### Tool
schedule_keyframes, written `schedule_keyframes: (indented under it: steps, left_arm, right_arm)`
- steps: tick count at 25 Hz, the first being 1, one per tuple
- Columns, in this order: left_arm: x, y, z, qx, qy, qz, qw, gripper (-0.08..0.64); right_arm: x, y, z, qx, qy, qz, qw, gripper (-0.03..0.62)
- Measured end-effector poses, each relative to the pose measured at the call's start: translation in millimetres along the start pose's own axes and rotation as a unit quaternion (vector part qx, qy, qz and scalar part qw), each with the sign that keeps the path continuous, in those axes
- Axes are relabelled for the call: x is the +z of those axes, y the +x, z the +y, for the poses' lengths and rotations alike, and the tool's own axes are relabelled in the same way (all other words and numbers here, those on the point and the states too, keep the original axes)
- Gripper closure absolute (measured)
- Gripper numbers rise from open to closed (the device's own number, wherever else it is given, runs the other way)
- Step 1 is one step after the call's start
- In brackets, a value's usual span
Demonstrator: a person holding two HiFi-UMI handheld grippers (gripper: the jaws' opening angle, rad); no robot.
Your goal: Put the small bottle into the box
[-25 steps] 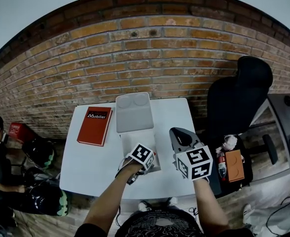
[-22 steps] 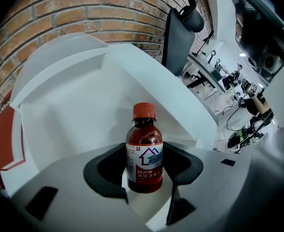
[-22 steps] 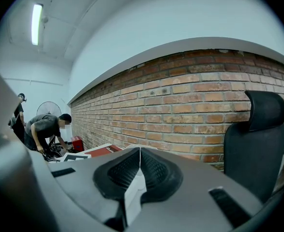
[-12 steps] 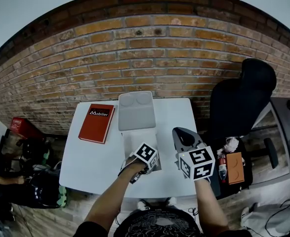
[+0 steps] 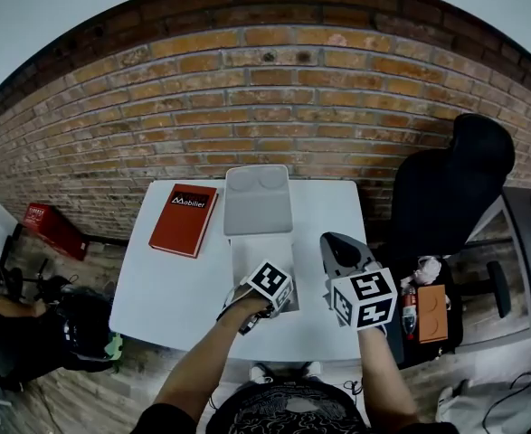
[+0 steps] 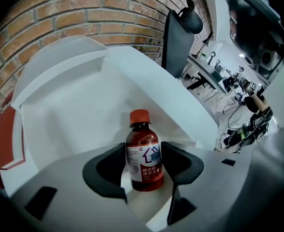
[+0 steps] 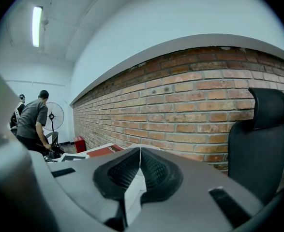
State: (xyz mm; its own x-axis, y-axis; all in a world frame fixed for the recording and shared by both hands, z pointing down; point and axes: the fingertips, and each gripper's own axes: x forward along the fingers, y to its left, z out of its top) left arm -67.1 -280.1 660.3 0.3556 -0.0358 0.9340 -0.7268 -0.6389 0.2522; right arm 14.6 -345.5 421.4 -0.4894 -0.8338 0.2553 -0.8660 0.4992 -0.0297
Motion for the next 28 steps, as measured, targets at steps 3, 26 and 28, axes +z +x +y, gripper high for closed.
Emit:
schedule_keyframes:
  steps: [3, 26, 28]
  left_arm:
    - [5, -7, 2, 0.006, 0.003, -0.014, 0.9999, 0.314]
    - [42, -124, 52, 0.074, -0.064, -0.205, 0.9740, 0.350]
    - [43, -137, 58, 0.083, -0.070, -0.223, 0.9688, 0.353]
  right_arm:
    - [0, 2, 3, 0.005, 0.000, 0.001, 1.000, 0.571]
    - [10, 19, 21, 0.046, -0.009, -0.001, 0.999, 0.571]
    - [12, 20, 22, 0.048, -0.011, -0.003, 0.999, 0.571]
